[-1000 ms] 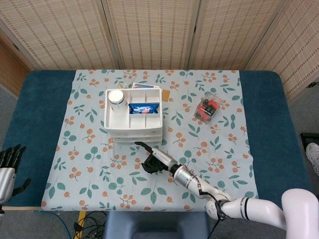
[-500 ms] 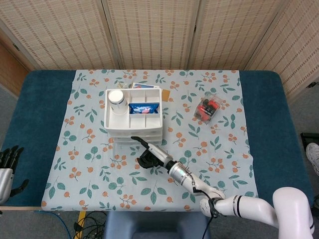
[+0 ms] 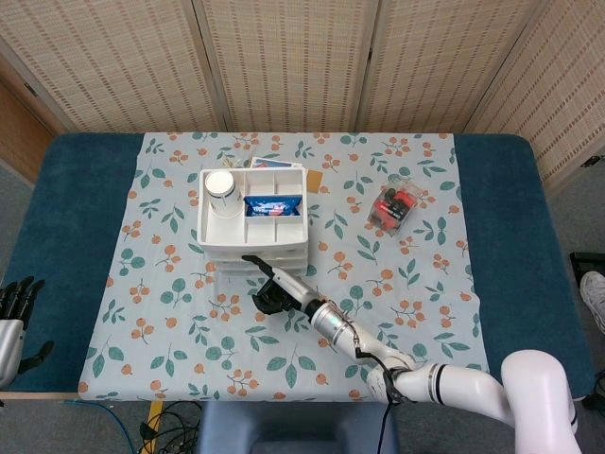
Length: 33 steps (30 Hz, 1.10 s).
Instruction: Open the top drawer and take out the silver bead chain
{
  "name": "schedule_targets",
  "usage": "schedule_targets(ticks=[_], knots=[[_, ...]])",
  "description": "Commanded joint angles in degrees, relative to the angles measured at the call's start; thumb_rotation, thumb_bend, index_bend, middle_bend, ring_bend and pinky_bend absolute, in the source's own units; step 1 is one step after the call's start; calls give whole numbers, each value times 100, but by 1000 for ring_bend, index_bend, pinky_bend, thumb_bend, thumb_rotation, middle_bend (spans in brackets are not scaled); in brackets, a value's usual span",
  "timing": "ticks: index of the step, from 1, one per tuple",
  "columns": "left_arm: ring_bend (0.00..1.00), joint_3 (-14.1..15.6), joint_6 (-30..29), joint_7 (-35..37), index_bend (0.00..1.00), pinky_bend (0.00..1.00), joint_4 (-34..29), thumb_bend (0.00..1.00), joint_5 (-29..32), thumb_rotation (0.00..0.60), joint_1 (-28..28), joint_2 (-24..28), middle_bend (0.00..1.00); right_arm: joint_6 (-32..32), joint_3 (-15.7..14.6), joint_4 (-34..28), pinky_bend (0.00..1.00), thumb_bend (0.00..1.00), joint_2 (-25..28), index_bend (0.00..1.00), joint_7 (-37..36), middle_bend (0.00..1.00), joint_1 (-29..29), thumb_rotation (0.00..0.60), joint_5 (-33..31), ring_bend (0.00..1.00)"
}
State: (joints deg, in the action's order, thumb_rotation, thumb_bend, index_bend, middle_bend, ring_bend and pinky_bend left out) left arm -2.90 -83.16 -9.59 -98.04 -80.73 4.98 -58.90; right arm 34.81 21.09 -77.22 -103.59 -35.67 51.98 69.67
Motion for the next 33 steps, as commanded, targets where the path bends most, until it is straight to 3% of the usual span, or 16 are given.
schedule_targets(ticks=[1,11,18,33], knots=[[46,3,7,-18,69,81,-22,235,13,600,-2,18,66,-23,11,34,1000,589,-23,0,-31,921,48,600,42,1000],[46,18,32,-47,69,81,-60,235,46,600,-8,42,66,53,-58,109,1000,671,-46,21,-148,921,88,600,201,1000],[46,26,40,-82,69,81,-82,235,51,600,-7,43,66,140,-174,-42,1000,675,62,84,-275,921,10,600,348,1000],[46,61,76,-177,69,81,-163,235,68,600,-9,58,66,360,-569,-470,1000,675,314,62,-371,916,-194,600,670,1000]])
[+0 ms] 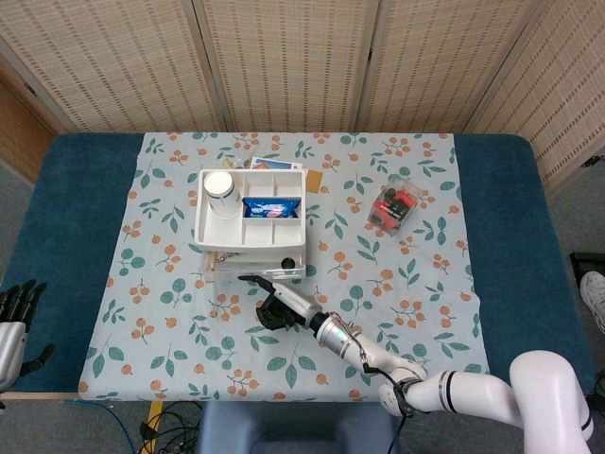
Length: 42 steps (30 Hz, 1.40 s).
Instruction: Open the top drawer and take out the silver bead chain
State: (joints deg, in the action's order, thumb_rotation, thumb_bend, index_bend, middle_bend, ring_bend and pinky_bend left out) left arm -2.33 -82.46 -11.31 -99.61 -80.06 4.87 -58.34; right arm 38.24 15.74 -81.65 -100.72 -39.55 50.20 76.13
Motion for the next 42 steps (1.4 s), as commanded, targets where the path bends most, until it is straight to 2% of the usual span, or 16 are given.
schedule_targets(ticks=[1,3,12,16,22,29,35,42], knots=[[46,7,5,-10,69,81,-12,235,-6,600,2,3,66,35,-61,-55,1000,675,53,45,35,915,-29,600,42,1000],[46,9,5,-10,69,81,-14,235,-9,600,2,1,66,75,-96,-104,1000,674,93,2,57,915,-56,600,60,1000],[46,15,47,-12,69,81,-9,235,-10,600,25,-14,66,174,-293,-326,1000,675,276,0,205,914,-205,600,17,1000],[46,12,60,3,69,81,12,235,6,600,30,-27,66,156,-480,-466,1000,675,410,0,403,910,-278,600,30,1000],[46,8,72,26,69,81,33,235,-42,600,60,-73,66,492,-667,-1097,1000,675,917,0,923,909,-453,600,313,1000],[46,7,67,11,69,81,20,235,-84,600,81,-96,66,992,-595,-1684,1000,675,1496,0,1778,909,-578,600,483,1000],[48,16,31,21,73,81,23,235,-119,600,71,-114,66,919,-385,-1672,1000,674,1587,0,2350,909,-489,600,-127,1000],[48,32,33,5,73,81,6,235,-95,600,53,-91,66,653,-343,-1558,1000,675,1576,0,2814,909,-311,600,-653,1000]])
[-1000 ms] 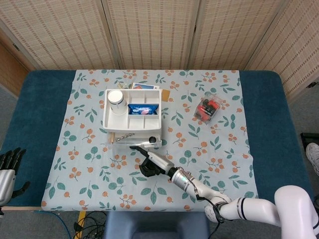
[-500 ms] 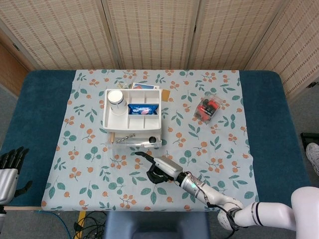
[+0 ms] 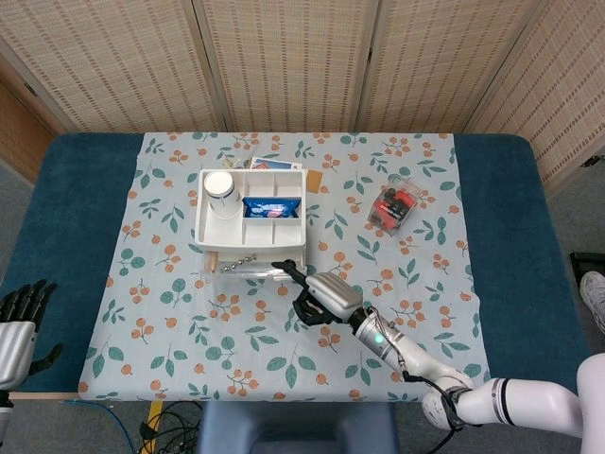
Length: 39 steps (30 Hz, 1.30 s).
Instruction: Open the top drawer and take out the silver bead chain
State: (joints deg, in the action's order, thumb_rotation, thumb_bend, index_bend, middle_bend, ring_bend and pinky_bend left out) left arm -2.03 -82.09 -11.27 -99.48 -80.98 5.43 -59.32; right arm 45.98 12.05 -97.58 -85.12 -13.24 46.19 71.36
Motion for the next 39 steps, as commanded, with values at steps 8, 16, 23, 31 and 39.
schedule_targets(ticks=[8,16,23,31,39], knots=[[48,-8,7,-13,73,81,0,235,22,600,6,-8,66,-133,19,-98,1000,675,81,88,530,909,143,600,-458,1000],[48,-11,29,-5,73,81,18,235,16,600,25,-28,66,-23,-109,-350,1000,675,220,129,359,909,-13,600,-158,1000],[48,-4,56,-18,74,81,10,235,21,600,38,-36,66,-25,-289,-603,1000,675,405,130,157,909,-133,600,191,1000],[48,4,69,-28,76,81,7,235,23,600,44,-48,66,39,-492,-825,1000,675,577,129,49,907,-253,600,551,1000],[48,-9,41,-21,76,81,-4,235,9,600,47,-51,66,246,-591,-959,1000,545,792,0,10,849,-373,600,898,1000]])
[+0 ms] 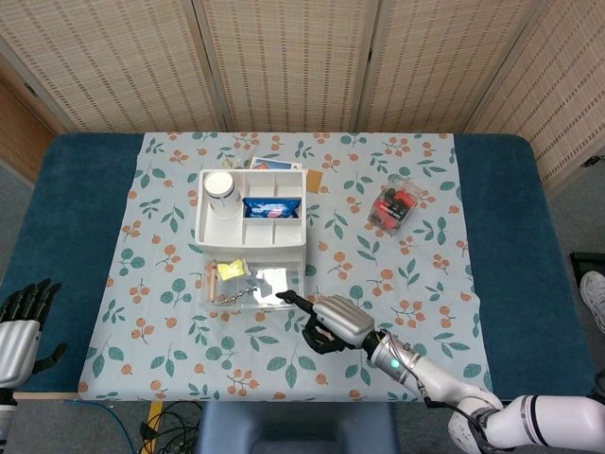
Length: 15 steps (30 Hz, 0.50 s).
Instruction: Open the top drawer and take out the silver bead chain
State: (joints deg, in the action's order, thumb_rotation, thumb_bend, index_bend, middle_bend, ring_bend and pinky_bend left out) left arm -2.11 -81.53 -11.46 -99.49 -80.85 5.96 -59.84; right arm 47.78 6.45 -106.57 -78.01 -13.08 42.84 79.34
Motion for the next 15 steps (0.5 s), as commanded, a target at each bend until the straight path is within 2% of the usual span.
schedule_targets(ticks=[1,7,11,13,15], knots=[[49,0,-21,-3,76,81,-4,235,-7,600,-9,-5,66,87,-40,-104,1000,519,136,0,-11,843,-48,600,150,1000],[48,18,-99,41,76,81,-35,235,-61,600,-51,30,66,134,31,-542,1000,492,638,0,68,837,6,600,448,995],[49,41,-194,104,76,81,-29,235,-138,600,-101,30,66,40,315,-724,1000,492,952,4,297,840,233,600,460,942],[49,56,-218,128,76,81,-22,235,-155,600,-124,28,66,-23,498,-727,1000,492,1021,67,448,844,379,600,369,926],[49,65,-241,141,76,81,-17,235,-172,600,-141,25,66,-183,736,-682,1000,493,1054,170,595,848,611,600,162,926]])
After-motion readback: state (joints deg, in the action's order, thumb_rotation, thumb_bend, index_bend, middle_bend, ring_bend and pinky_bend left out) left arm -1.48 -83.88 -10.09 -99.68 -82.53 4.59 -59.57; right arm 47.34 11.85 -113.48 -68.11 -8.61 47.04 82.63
